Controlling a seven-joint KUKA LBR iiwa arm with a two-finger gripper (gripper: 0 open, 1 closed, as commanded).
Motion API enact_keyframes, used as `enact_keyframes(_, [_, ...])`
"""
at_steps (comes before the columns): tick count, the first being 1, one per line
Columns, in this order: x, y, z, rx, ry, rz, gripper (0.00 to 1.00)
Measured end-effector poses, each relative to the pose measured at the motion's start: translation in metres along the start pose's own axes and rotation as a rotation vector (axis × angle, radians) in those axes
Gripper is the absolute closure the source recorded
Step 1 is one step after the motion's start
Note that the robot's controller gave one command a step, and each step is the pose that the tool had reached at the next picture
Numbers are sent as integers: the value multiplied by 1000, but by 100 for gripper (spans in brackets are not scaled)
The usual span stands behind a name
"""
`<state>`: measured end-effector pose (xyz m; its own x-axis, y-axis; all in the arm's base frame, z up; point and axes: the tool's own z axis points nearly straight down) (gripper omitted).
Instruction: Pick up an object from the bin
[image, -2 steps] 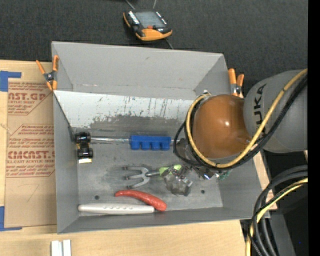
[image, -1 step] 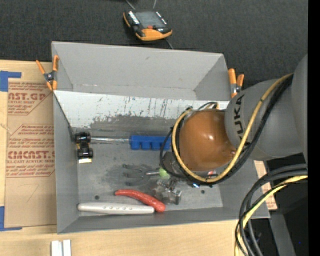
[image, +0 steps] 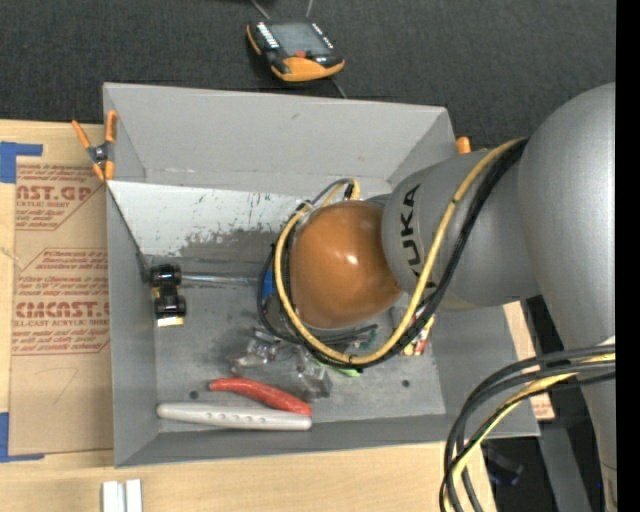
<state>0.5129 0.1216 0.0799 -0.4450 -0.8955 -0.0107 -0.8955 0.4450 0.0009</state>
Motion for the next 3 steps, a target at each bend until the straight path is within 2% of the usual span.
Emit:
enact_keyframes(1, [3, -1, 0, -1, 3, 5, 0])
enact_keyframes(2, [48, 4, 1, -2, 2, -445, 0])
enact_keyframes(3, [56, -36, 3, -4, 0, -598, 100])
